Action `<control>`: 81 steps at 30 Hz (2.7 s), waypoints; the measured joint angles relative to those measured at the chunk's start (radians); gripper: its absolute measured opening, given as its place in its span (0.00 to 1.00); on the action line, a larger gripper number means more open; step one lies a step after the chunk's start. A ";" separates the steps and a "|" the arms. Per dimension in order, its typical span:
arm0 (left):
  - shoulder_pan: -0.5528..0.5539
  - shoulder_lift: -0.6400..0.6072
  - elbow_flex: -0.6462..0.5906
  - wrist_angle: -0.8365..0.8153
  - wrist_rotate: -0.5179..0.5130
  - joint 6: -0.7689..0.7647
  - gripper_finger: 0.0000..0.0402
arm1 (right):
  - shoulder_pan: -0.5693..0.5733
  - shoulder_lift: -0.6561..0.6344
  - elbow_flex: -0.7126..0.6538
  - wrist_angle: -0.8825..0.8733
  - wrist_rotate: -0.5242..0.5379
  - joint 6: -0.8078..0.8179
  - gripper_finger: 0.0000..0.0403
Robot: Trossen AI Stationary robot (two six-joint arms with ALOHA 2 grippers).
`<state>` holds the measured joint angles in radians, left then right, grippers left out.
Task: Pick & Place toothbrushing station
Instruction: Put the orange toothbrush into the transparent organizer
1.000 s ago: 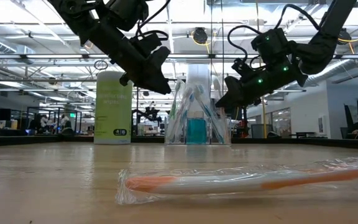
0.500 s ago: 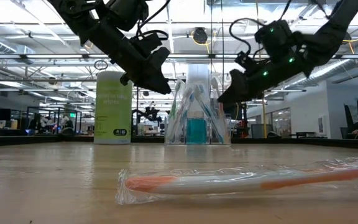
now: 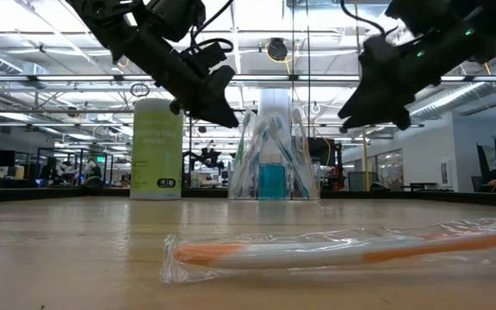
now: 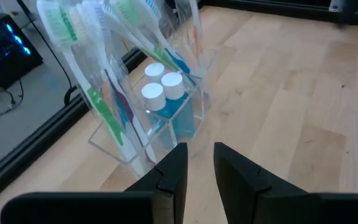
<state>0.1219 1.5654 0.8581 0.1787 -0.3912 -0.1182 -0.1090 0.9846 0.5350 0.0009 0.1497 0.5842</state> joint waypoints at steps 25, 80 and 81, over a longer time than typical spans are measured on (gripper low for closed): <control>0.001 0.000 0.000 0.017 0.000 0.112 0.21 | 0.642 0.121 0.000 -0.004 0.271 0.618 0.32; 0.000 0.000 0.000 0.110 0.390 0.055 0.21 | 0.882 1.000 0.047 1.079 0.157 -0.118 0.32; 0.000 0.000 0.000 0.110 0.390 0.055 0.21 | 0.882 1.000 0.046 1.079 0.157 -0.143 0.32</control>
<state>0.1222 1.5654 0.8585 0.2890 -0.0013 -0.0631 0.7728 1.9849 0.5812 1.0804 0.3068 0.4408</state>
